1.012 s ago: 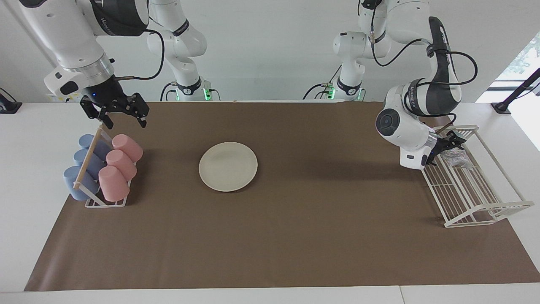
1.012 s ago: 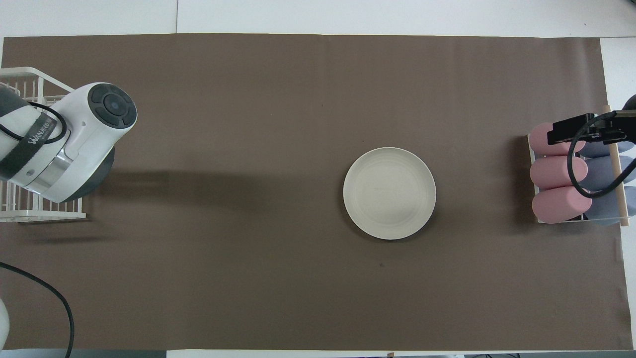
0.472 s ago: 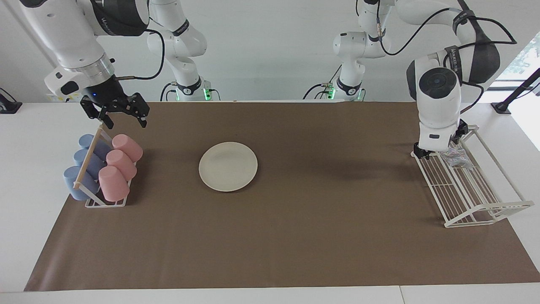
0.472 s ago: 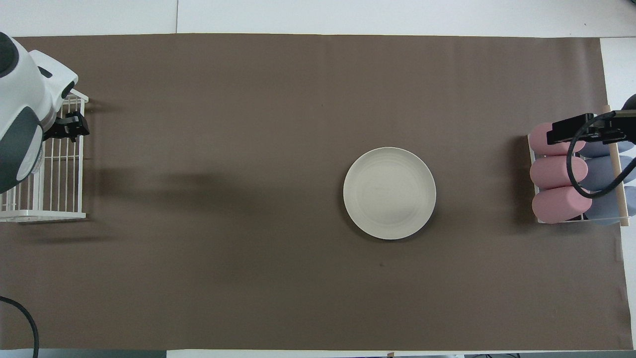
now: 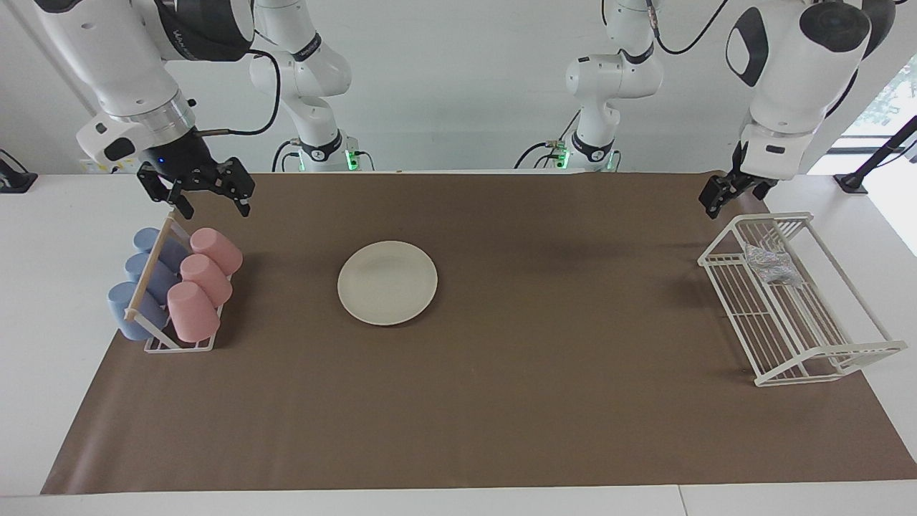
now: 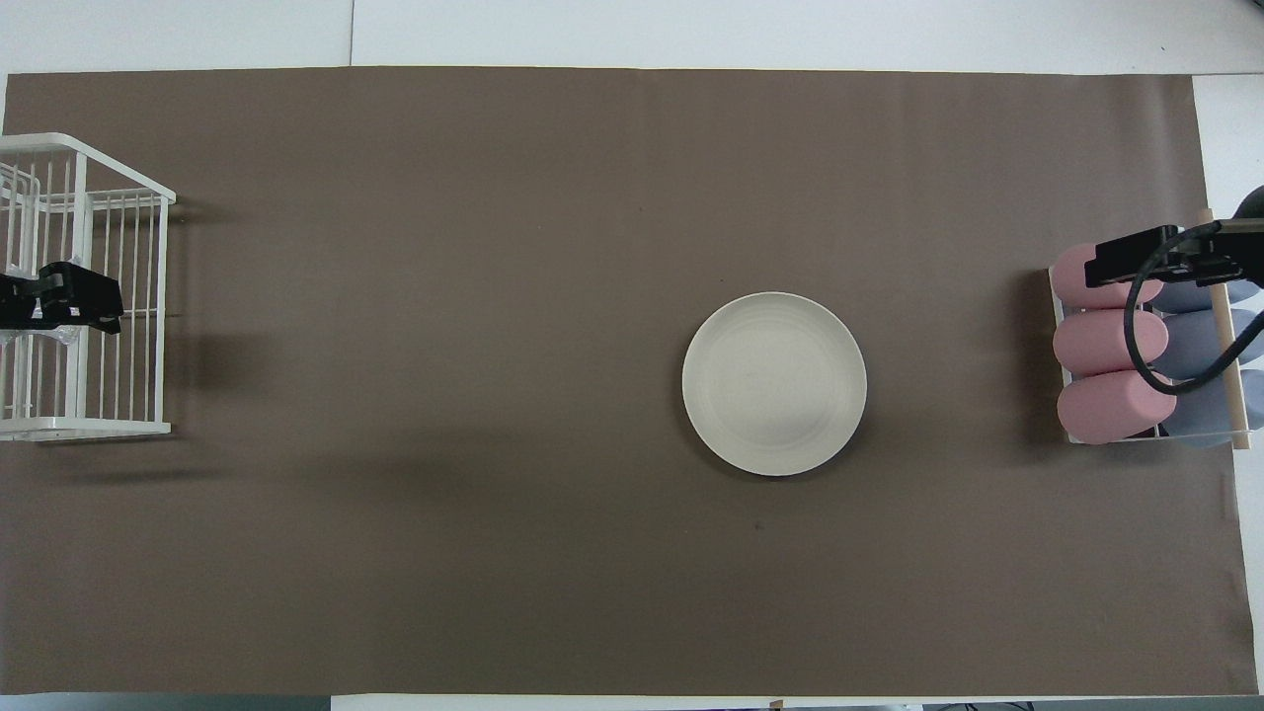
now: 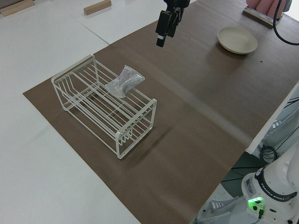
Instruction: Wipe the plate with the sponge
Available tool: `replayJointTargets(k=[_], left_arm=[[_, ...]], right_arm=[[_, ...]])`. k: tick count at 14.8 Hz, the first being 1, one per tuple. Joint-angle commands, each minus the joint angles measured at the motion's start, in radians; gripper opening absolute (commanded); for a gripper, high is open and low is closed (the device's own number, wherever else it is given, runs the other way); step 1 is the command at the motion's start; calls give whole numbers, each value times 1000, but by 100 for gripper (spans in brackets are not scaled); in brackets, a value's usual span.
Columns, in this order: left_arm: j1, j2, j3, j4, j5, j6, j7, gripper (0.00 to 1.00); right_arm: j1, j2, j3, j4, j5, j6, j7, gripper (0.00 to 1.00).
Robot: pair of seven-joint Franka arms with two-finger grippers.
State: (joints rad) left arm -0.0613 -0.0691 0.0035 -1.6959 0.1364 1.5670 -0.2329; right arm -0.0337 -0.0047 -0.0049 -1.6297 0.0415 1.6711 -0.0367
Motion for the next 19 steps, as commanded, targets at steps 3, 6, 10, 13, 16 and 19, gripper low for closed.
replayJointTargets(k=[3, 6, 10, 13, 16, 19], left_arm=[[40, -11, 15, 21, -213, -94, 161, 100], [31, 0, 15, 19, -228, -58, 178, 100], [18, 31, 21, 65, -213, -70, 173, 100], [14, 32, 15, 73, -169, -84, 168, 100], [5, 31, 13, 73, -126, -78, 168, 100], [3, 29, 0, 71, -93, -73, 168, 100]], right_arm=[[-5, 3, 6, 14, -20, -19, -25, 100], [-6, 3, 5, 14, -20, -21, -25, 100], [-5, 3, 5, 14, -20, -27, -23, 100], [-5, 3, 5, 14, -20, -27, -23, 100], [-6, 3, 5, 14, -20, -27, -23, 100], [-5, 3, 5, 13, -20, -28, -23, 100]])
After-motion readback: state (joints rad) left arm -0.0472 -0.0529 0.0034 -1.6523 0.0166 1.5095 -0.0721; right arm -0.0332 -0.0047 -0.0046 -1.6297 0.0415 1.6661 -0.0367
